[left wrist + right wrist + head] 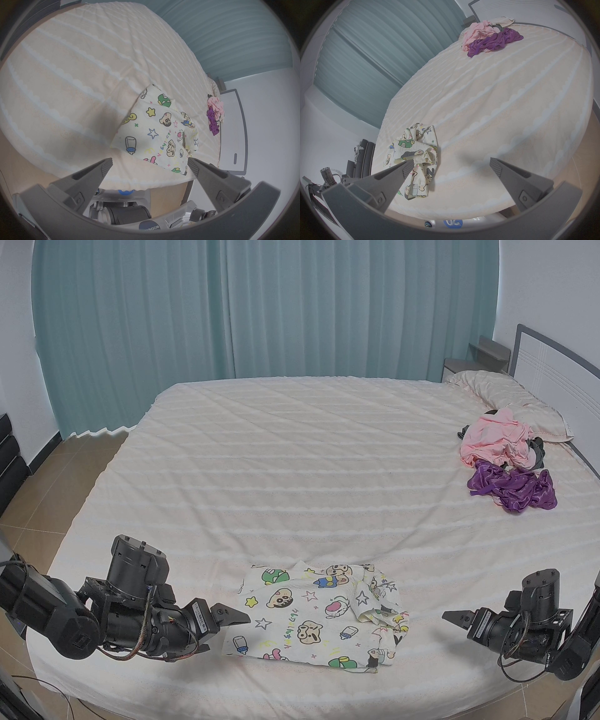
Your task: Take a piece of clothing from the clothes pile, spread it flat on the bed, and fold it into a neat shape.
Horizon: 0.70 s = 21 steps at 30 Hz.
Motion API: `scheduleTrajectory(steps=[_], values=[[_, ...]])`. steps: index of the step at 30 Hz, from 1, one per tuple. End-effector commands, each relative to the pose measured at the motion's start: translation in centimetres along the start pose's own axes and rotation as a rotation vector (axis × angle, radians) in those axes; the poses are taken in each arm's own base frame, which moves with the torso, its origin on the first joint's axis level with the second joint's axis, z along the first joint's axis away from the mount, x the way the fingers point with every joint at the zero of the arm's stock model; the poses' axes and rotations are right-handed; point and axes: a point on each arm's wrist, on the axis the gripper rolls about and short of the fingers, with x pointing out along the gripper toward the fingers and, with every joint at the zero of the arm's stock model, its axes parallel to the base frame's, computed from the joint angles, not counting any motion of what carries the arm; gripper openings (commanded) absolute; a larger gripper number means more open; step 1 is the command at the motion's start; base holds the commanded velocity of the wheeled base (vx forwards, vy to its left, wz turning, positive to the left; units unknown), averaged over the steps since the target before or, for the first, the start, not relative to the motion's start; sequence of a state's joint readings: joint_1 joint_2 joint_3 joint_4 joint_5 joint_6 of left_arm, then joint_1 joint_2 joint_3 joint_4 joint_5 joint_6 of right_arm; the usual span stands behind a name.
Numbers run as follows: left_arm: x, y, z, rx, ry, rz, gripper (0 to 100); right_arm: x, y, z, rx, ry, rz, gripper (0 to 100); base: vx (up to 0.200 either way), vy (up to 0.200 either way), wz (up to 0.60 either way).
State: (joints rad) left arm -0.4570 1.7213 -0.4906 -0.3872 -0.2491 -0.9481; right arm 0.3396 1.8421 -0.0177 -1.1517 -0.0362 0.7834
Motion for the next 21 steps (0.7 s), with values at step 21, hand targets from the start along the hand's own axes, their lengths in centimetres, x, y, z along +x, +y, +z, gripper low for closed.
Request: scheduleTrajectory(steps=[21], values=[[-0.4,1.7,1.1,-0.06,0.004,-0.013,100,0.9,3.1,0.3,-0.015,-0.058,0.155,100,0.0,0.143,0.0]])
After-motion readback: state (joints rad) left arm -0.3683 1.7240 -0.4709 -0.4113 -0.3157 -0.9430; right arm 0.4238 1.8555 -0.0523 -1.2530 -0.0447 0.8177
